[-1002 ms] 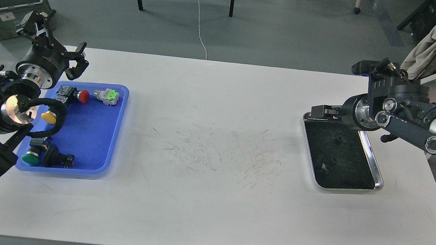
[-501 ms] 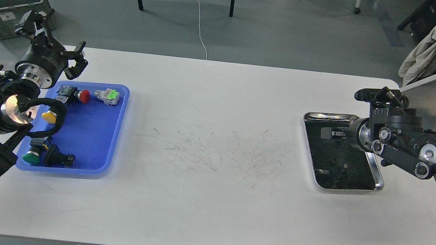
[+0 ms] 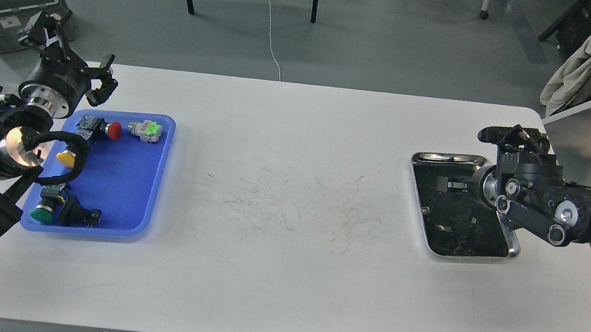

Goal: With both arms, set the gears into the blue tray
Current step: 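Reach the right gripper into the steel tray and grasp a small black gear, then lift the black gear with the right gripper toward the table center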

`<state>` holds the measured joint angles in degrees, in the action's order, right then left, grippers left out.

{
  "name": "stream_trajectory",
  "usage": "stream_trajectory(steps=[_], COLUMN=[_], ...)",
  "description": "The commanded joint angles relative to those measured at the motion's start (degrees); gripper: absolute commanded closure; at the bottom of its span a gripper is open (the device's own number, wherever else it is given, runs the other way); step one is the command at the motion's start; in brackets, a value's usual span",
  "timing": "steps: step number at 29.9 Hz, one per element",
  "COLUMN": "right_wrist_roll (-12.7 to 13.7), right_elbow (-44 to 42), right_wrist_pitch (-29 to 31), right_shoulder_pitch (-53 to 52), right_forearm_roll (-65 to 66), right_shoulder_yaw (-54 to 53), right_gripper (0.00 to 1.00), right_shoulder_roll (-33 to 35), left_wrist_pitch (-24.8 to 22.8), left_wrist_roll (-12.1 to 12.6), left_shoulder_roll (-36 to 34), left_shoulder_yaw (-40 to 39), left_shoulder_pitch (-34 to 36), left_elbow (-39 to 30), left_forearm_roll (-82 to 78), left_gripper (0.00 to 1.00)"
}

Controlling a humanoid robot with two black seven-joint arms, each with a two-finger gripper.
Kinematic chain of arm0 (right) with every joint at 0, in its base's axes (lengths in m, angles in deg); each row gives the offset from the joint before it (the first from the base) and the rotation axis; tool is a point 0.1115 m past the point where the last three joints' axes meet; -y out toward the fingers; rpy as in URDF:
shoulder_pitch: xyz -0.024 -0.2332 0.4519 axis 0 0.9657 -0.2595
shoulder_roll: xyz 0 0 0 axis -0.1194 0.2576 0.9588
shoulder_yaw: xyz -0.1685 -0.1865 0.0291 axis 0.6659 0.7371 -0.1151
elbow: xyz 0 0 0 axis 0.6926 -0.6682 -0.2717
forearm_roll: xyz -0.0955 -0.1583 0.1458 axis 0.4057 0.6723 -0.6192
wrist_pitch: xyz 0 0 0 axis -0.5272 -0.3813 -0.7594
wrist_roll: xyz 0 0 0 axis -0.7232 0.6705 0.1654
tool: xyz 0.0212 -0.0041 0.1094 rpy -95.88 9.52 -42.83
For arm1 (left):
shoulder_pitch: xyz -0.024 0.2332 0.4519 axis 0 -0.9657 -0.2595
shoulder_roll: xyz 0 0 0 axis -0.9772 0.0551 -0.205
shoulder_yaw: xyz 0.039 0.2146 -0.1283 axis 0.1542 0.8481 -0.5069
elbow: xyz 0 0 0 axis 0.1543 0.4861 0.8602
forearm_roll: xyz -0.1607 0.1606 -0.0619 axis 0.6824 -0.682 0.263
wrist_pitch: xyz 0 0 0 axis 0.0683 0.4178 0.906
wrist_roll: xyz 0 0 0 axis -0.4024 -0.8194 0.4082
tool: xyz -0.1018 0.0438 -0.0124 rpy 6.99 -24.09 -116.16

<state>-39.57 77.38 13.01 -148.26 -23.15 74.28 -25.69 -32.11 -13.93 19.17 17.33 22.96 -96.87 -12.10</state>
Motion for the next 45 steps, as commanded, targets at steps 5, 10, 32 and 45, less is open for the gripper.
stream_trajectory(steps=[5,10,32,45], right_wrist_roll=[-0.2,-0.3,-1.0,-2.1], right_elbow=[-1.0,-1.1,-2.2,-1.9], right_wrist_pitch=[-1.1,-1.5,-3.8,-4.3], right_shoulder_pitch=[1.0,1.0,3.0,3.0], right_forearm_roll=[0.0,-0.1,-0.1,-0.1], right_shoulder_yaw=[-0.1,-0.2,-0.1,-0.1], right_gripper=[0.22,0.24,0.52,0.93], right_shoulder_roll=[-0.2,-0.2,-1.4,-1.4], left_wrist_pitch=[0.0,-0.1,-0.1,-0.1], left_wrist_roll=[0.0,-0.1,-0.1,-0.1], left_shoulder_roll=[-0.1,-0.4,-1.4,-1.5], left_shoulder_yaw=[0.0,0.0,0.1,0.1], left_shoulder_pitch=[-0.1,-0.1,-0.2,-0.6], left_elbow=[0.0,0.0,0.0,0.1], left_forearm_roll=[0.0,0.0,0.0,0.0], left_gripper=[0.02,0.02,0.02,0.02])
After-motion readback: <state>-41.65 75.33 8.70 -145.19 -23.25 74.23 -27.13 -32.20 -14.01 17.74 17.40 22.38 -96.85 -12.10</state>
